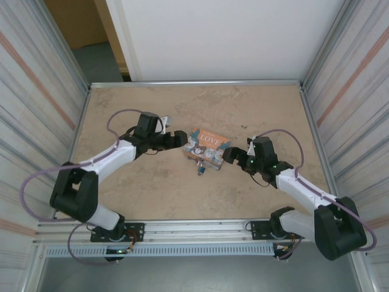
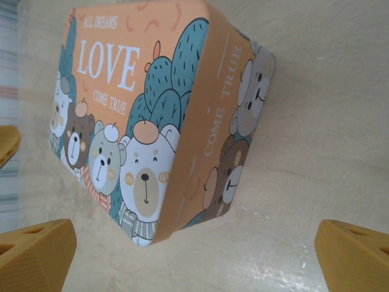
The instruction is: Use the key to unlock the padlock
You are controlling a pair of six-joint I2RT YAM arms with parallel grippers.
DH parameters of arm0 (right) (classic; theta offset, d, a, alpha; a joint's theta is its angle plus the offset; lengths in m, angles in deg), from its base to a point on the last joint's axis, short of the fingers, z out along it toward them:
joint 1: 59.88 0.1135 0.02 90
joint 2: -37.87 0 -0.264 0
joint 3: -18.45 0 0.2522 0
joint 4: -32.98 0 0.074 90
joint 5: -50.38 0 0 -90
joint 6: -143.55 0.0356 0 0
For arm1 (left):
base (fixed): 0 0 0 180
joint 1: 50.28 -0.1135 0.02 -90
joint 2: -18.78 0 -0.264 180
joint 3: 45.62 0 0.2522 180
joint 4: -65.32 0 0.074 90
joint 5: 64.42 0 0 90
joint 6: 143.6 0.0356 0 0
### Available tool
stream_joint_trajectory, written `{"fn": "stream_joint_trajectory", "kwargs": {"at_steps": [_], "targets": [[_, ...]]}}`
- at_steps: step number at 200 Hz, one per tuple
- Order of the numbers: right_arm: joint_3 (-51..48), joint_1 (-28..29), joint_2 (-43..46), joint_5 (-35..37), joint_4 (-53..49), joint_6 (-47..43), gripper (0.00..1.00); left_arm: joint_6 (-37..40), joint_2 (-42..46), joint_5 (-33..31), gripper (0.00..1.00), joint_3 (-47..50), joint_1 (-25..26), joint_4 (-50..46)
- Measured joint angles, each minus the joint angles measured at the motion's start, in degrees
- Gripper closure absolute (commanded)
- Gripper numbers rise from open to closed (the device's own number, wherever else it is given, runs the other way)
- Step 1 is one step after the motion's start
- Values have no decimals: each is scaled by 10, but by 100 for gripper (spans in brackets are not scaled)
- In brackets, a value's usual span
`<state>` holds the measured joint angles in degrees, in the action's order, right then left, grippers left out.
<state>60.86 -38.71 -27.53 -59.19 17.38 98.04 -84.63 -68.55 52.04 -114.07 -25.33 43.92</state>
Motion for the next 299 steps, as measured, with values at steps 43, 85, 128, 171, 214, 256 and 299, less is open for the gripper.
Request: {"fn": "stream_joint_trajectory", "kwargs": {"at_steps": [43, 85, 128, 171, 214, 256, 299], "targets": [[41, -2, -94, -29, 38, -1, 4, 18, -100, 56, 19, -70, -2, -2], [71, -2, -131, -43, 50, -5, 4, 26, -155, 92, 28, -93, 1, -14], [109, -1, -161, -57, 49, -23, 4, 28, -163, 100, 33, -93, 18, -20], [154, 3, -197, -57, 21, -53, 4, 27, -141, 74, 34, -78, 30, -33], [202, 28, -242, -56, 10, -81, 4, 11, -77, 43, 34, -14, 40, -43], [257, 56, -295, -56, 9, -95, 4, -19, -10, 24, 34, 53, 49, -44], [303, 79, -337, -57, 10, -99, 4, -53, 49, 9, 33, 110, 57, -33]]}}
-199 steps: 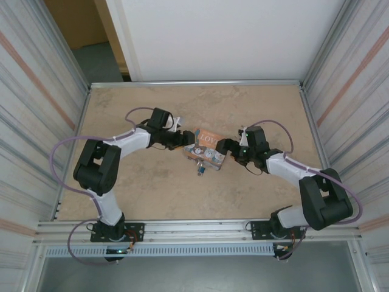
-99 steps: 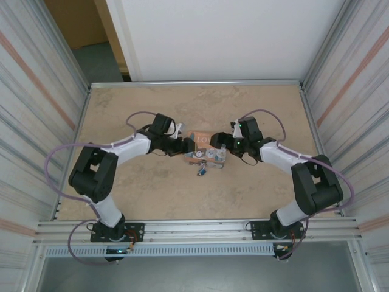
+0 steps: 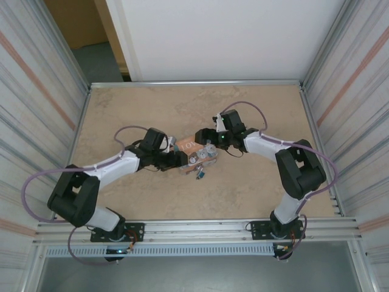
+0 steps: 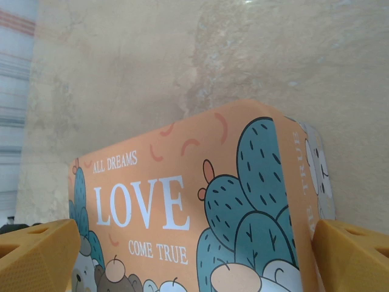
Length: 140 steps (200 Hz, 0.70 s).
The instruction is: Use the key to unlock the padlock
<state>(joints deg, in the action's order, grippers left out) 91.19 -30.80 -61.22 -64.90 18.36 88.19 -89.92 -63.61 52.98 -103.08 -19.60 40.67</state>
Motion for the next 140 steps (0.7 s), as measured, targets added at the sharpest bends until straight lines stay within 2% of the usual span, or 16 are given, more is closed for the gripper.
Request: {"fn": "stream_joint_trajectory", "kwargs": {"at_steps": [40, 73, 119, 140], "targets": [[7, 0, -4, 0, -1, -7, 1, -17, 47, -25, 30, 19, 0, 10], [3, -26, 12, 12, -18, -14, 1, -26, 106, -44, 30, 28, -12, 13], [-60, -70, 125, 37, -43, -30, 0, -25, 180, -65, 32, 29, -21, -21], [-102, -73, 189, 43, -52, -34, 1, -24, 196, -65, 38, 26, -21, -42]]}}
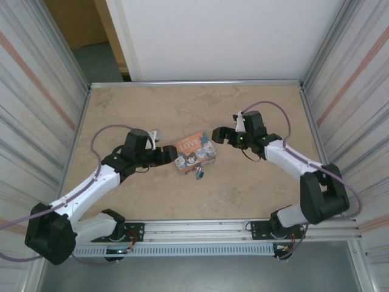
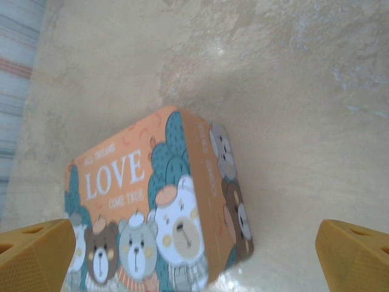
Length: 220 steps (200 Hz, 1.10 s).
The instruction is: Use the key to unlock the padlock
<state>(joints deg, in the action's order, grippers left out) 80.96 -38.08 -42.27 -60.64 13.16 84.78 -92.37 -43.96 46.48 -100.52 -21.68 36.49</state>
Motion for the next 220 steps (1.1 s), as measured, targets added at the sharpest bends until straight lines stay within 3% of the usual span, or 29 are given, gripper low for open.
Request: {"fn": "stream_joint_trajectory", "kwargs": {"at_steps": [50, 87, 155, 220], "targets": [[-102, -1, 144, -22, 0, 14, 6, -5, -3, 10, 53, -27, 3, -16], [-168, 5, 194, -56, 28, 52, 11, -11, -44, 29, 59, -57, 20, -9], [-253, 95, 196, -32, 105, 106, 18, -15, -154, 51, 67, -104, 24, 21], [-258, 189, 107, 39, 212, 123, 28, -18, -211, 50, 74, -106, 14, 69]]}}
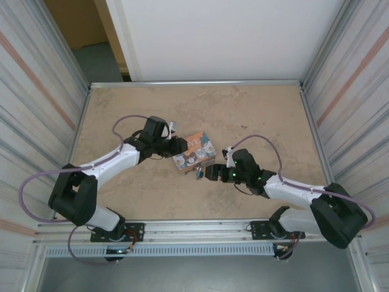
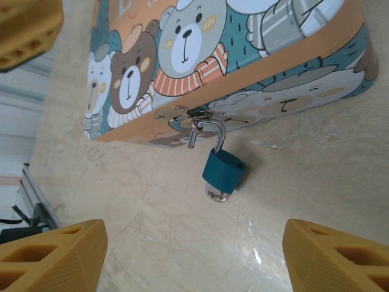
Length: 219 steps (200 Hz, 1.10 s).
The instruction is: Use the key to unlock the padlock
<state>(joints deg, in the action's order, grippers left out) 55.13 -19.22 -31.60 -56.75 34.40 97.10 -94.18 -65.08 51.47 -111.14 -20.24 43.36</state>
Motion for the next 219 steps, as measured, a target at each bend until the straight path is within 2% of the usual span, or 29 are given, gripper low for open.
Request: {"fn": "stream_joint_trajectory", "kwargs": {"at_steps": [44, 120, 181, 219], "targets": [[0, 12, -52, 24, 47, 0, 31, -3, -7, 0, 76, 22, -3, 22], [9, 14, -143, 21, 117, 0, 39, -4, -11, -4, 80, 53, -3, 26], [16, 14, -175, 21, 162, 0, 47, -8, -9, -4, 81, 62, -3, 42], [21, 13, -195, 15, 181, 0, 49, -9, -9, -4, 82, 63, -3, 43]]}}
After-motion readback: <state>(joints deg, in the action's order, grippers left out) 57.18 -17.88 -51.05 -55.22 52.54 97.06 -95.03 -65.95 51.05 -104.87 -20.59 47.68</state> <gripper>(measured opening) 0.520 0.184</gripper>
